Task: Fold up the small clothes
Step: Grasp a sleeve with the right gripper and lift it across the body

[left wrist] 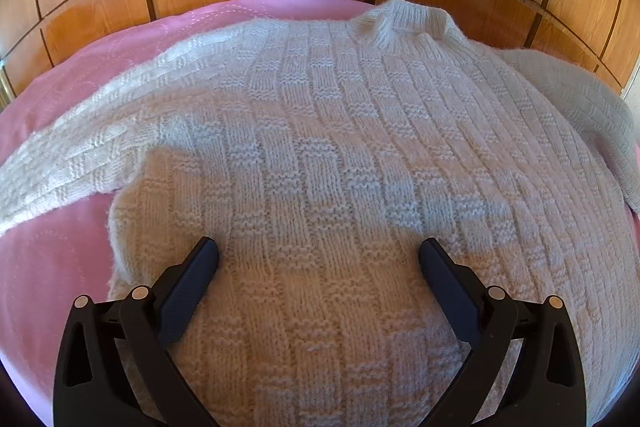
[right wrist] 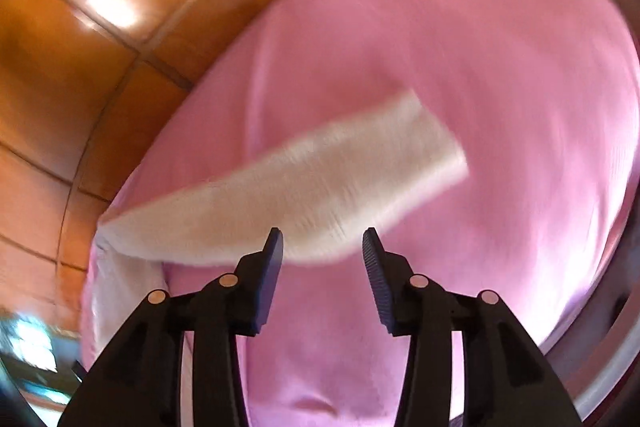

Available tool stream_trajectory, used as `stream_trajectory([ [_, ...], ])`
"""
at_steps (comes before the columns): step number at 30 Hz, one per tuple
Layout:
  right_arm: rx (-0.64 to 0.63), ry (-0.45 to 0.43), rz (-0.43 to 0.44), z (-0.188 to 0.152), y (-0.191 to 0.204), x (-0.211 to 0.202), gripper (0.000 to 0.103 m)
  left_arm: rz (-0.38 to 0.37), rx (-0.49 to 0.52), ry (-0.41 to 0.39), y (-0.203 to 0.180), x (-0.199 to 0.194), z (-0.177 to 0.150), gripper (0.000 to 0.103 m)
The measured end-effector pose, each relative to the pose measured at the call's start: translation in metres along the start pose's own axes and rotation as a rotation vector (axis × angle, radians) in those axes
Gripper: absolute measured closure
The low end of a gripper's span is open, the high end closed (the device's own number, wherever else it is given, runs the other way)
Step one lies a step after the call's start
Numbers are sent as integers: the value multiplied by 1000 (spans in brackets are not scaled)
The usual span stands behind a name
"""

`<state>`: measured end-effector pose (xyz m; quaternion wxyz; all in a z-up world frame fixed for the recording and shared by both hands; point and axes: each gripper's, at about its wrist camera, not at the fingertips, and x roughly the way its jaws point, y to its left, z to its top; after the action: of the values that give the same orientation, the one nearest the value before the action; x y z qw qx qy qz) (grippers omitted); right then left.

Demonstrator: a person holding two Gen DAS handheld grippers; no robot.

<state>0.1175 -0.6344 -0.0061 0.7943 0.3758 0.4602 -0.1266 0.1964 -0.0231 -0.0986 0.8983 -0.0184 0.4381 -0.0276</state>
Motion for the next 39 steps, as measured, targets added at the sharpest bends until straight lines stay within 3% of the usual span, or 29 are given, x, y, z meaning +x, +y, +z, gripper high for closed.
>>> stream_trajectory([
  [4, 146, -42, 57, -3, -27, 20, 54, 1, 1, 1, 0, 0, 0, 4],
  [8, 153, -106, 73, 23, -24, 32, 50, 1, 2, 0, 0, 0, 0, 4],
  [9, 133, -106, 61, 30, -18, 37, 53, 0, 2, 1, 0, 0, 0, 4],
  [11, 57, -74, 34, 42, 1, 50, 91, 1, 3, 1, 0, 1, 0, 4],
  [13, -38, -75, -12, 49, 22, 50, 91, 1, 4, 1, 0, 1, 1, 4],
  [15, -127, -131, -41, 67, 43, 36, 92, 1, 4, 1, 0, 1, 1, 4],
  [19, -124, -312, -63, 121, 56, -8, 92, 3, 5, 1, 1, 2, 1, 4],
  [21, -108, -352, -96, 140, 56, -13, 92, 3, 5, 0, 1, 2, 1, 4],
  [26, -107, -277, -263, 143, 45, 32, 92, 6, 7, 0, 2, 4, 1, 4],
  [31, -42, -170, -331, 118, 19, 74, 92, 6, 9, -1, 3, 5, 2, 4],
  [35, -47, -197, -236, 106, 39, 49, 92, 7, 10, -2, 4, 5, 2, 4],
  [39, -163, -222, -109, 95, 101, 24, 92, 6, 9, -4, 4, 4, 2, 4],
])
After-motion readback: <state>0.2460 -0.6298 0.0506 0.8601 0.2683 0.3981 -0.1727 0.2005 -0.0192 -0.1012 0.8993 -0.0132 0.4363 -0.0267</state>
